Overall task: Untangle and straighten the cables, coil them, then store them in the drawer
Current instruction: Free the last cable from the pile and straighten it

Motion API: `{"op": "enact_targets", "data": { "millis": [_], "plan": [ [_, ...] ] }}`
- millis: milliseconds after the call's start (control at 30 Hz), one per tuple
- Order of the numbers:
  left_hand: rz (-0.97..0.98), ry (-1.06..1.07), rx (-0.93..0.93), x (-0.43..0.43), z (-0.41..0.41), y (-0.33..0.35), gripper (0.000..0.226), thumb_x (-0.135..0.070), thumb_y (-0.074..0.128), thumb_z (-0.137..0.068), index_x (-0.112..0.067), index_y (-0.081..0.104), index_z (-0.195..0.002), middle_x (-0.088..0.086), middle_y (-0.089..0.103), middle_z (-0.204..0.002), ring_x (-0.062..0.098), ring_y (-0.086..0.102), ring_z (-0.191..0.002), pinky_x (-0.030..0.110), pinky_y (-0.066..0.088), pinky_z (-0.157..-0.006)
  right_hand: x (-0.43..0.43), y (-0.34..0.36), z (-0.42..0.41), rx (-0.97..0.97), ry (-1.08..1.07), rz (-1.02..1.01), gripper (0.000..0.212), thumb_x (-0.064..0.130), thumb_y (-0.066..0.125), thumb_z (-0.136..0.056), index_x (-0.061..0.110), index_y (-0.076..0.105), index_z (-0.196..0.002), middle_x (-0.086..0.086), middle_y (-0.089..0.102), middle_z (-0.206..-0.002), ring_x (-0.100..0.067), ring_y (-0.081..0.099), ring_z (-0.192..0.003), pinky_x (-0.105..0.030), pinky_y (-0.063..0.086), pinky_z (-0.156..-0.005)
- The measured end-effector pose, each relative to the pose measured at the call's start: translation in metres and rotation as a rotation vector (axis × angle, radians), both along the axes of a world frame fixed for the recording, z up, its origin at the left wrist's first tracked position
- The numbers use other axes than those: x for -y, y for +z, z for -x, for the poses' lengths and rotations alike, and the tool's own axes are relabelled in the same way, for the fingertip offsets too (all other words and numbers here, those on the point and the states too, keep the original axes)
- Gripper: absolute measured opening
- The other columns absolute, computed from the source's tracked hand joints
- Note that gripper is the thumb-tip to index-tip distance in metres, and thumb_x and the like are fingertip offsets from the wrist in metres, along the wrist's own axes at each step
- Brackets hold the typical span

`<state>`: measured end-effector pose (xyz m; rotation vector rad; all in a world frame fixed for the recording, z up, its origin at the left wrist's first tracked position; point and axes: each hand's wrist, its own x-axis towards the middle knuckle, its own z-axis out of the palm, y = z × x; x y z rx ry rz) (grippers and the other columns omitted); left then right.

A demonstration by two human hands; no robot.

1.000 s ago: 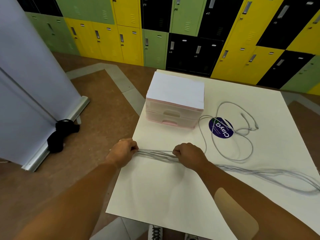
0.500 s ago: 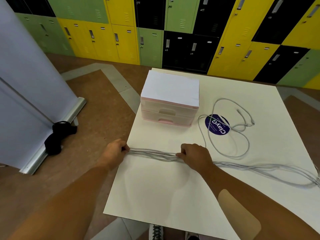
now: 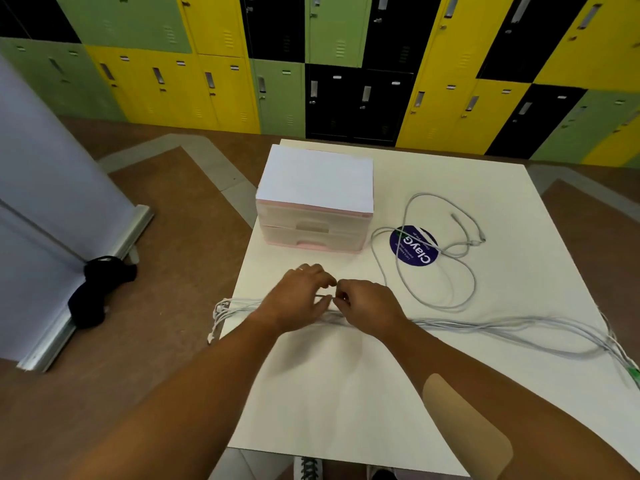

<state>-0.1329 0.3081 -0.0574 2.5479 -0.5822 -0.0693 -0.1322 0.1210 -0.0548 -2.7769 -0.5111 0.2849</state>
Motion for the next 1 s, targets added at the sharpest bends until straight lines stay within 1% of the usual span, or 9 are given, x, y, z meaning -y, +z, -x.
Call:
{"op": "enact_targets", "data": {
  "millis": [100, 200, 300, 367, 500, 633, 800, 867, 1000],
  "plan": [
    [0.059, -0.01, -0.101, 0.024, -0.007, -0.006, 0.014, -0.028, 0.054, -0.094, -0.024, 0.063, -0.105, -0.008, 0.06, -0.098, 0.012, 0.056, -0.089, 0.031, 0.047, -0.081, 0.011, 0.001, 0.0, -0.023, -0.01, -0.048, 0.021, 0.037, 0.048, -0.1, 0.024, 0.062, -0.107, 0.005, 0.069, -0.096, -0.021, 0.063, -0.086, -0.032, 0.044, -0.068],
    [0.078, -0.015, -0.19, 0.032, -0.007, -0.011, 0.015, -0.026, 0.05, -0.099, -0.022, 0.064, -0.103, -0.006, 0.06, -0.093, 0.011, 0.056, -0.082, 0.03, 0.046, -0.075, 0.024, -0.002, 0.0, -0.065, -0.033, -0.077, 0.022, 0.04, 0.048, -0.1, 0.022, 0.061, -0.101, 0.004, 0.067, -0.093, -0.021, 0.061, -0.083, -0.036, 0.047, -0.071],
    [0.026, 0.01, -0.133, 0.034, -0.003, -0.018, 0.021, -0.031, 0.051, -0.1, -0.017, 0.066, -0.095, -0.005, 0.054, -0.085, 0.013, 0.05, -0.073, 0.03, 0.04, -0.065, 0.03, -0.008, 0.002, -0.09, -0.023, -0.085, 0.02, 0.037, 0.05, -0.099, 0.022, 0.062, -0.098, 0.004, 0.067, -0.091, -0.023, 0.062, -0.081, -0.038, 0.049, -0.075],
    [-0.021, 0.011, -0.108, 0.029, -0.001, -0.023, 0.022, -0.033, 0.052, -0.1, -0.019, 0.067, -0.094, -0.006, 0.053, -0.084, 0.012, 0.05, -0.072, 0.031, 0.04, -0.063, 0.038, -0.014, 0.001, -0.044, 0.048, -0.03, 0.018, 0.027, 0.05, -0.099, 0.023, 0.067, -0.106, 0.005, 0.07, -0.1, -0.024, 0.065, -0.086, -0.038, 0.048, -0.081],
    [-0.068, 0.011, -0.118, 0.016, 0.004, -0.031, 0.018, -0.034, 0.053, -0.098, -0.022, 0.065, -0.092, -0.01, 0.052, -0.087, 0.012, 0.052, -0.078, 0.032, 0.043, -0.065, 0.061, -0.02, -0.001, 0.026, 0.077, 0.114, 0.025, 0.024, 0.049, -0.099, 0.029, 0.07, -0.112, 0.006, 0.074, -0.109, -0.021, 0.067, -0.095, -0.037, 0.036, -0.091],
    [-0.058, 0.058, -0.132, 0.014, 0.009, -0.036, 0.014, -0.03, 0.056, -0.097, -0.021, 0.062, -0.088, -0.012, 0.05, -0.085, 0.009, 0.048, -0.074, 0.027, 0.035, -0.064, 0.081, -0.015, 0.0, 0.031, -0.054, 0.208, 0.031, 0.047, 0.045, -0.101, 0.025, 0.067, -0.098, 0.002, 0.073, -0.095, -0.021, 0.066, -0.089, -0.036, 0.035, -0.086],
    [-0.063, 0.078, -0.132, 0.018, 0.008, -0.036, 0.012, -0.029, 0.058, -0.096, -0.022, 0.061, -0.087, -0.011, 0.051, -0.086, 0.009, 0.049, -0.073, 0.027, 0.035, -0.063, 0.096, -0.011, 0.002, -0.02, -0.175, 0.233, 0.043, 0.062, 0.045, -0.096, 0.024, 0.061, -0.083, 0.003, 0.065, -0.078, -0.018, 0.056, -0.07, -0.029, 0.037, -0.064],
    [-0.075, 0.07, -0.13, 0.021, 0.006, -0.035, 0.011, -0.028, 0.058, -0.095, -0.022, 0.062, -0.087, -0.011, 0.051, -0.086, 0.008, 0.048, -0.073, 0.026, 0.035, -0.064, 0.098, -0.013, 0.005, -0.048, -0.202, 0.226, 0.039, 0.057, 0.046, -0.097, 0.023, 0.059, -0.083, 0.003, 0.061, -0.076, -0.019, 0.055, -0.07, -0.029, 0.038, -0.063],
    [-0.087, 0.086, -0.157, 0.02, 0.006, -0.037, 0.009, -0.028, 0.061, -0.094, -0.024, 0.062, -0.086, -0.012, 0.052, -0.086, 0.007, 0.05, -0.075, 0.026, 0.038, -0.065, 0.104, -0.023, 0.011, -0.124, -0.249, 0.12, 0.017, 0.032, 0.05, -0.099, 0.025, 0.066, -0.1, -0.001, 0.07, -0.093, -0.024, 0.064, -0.082, -0.032, 0.05, -0.072]
  ]
}}
